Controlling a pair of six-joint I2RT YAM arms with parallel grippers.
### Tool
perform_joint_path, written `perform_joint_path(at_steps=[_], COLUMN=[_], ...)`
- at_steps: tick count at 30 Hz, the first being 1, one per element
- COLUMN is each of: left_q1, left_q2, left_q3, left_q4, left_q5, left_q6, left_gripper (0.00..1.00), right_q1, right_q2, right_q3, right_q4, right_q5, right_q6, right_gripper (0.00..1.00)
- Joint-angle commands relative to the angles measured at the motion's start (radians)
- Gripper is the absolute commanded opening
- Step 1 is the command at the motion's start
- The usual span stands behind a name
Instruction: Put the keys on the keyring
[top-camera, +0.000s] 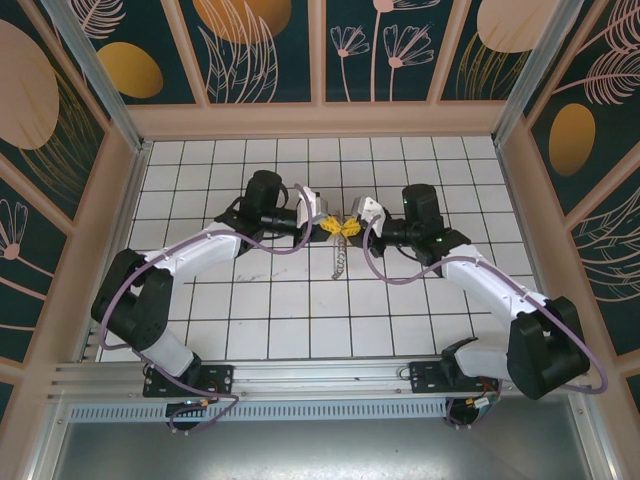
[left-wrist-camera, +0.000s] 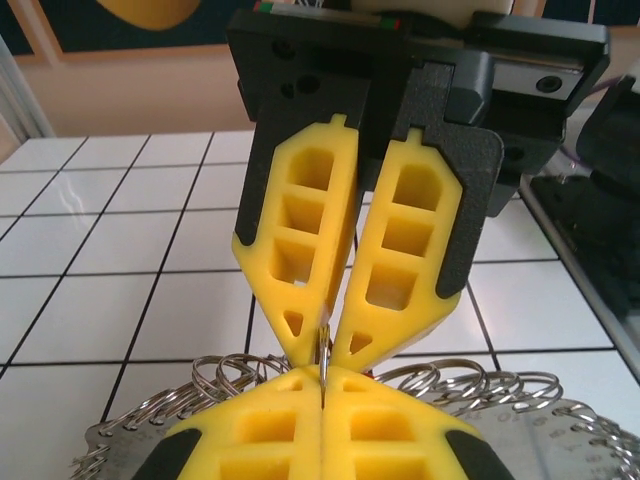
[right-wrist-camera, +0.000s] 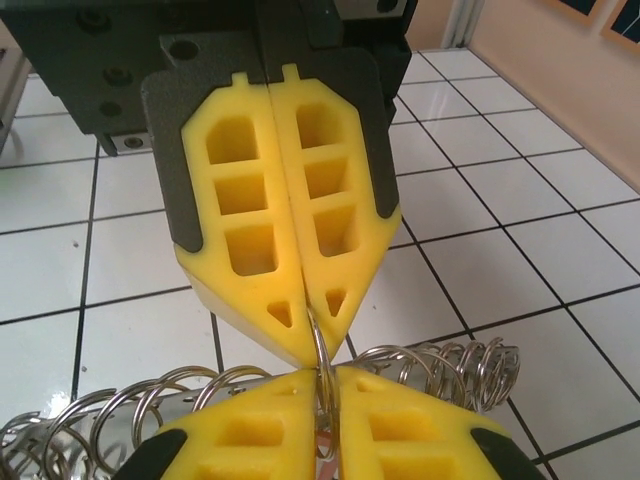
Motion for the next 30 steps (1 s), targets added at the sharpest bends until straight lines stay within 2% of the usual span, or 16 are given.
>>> perform_joint_path(at_steps=[1, 3, 8, 11, 14, 18, 24, 30], left_q1=[-0.01, -0.01, -0.009, -0.009, -0.011, -0.011, -0.012, -0.012], left_q2=[-0.041, -0.043, -0.039, -0.041, -0.033, -0.02, -0.002, 0.012], left_q3=[-0.011, -0.013, -0.009, 0.018, 0.065, 0.103, 0.139, 0.157], left_q4=[0.165, 0.181, 0.168, 0.048, -0.123, -0.256, -0.339, -0.354], left_q5=[0.156, 0.157, 0.141, 0.094, 0.034, -0.021, -0.061, -0.077], left_q6=[-0.081, -0.089, -0.091, -0.019, 0.08, 0.156, 0.195, 0.202], left_gripper=[0.0, 0.0, 0.0, 0.0, 0.1, 0.18, 0.23, 0.22], right_q1=[-0.017, -0.022, -0.023, -0.022, -0.009, 0.007, 0.032, 0.049], right_q2=[-0.025, -0.03, -0.039, -0.039, -0.034, -0.018, 0.0, 0.015], right_q3=[-0.015, -0.02, -0.022, -0.012, 0.011, 0.044, 0.07, 0.085], right_q4=[0.077, 0.089, 0.093, 0.062, 0.006, -0.045, -0.076, -0.092], right_q5=[-0.045, -0.049, -0.038, -0.013, 0.034, 0.076, 0.113, 0.134], right_q6=[0.02, 0.025, 0.03, 0.014, -0.023, -0.046, -0.068, -0.081], right_gripper=[0.13, 0.11, 0.0, 0.0, 0.0, 0.0, 0.0, 0.0])
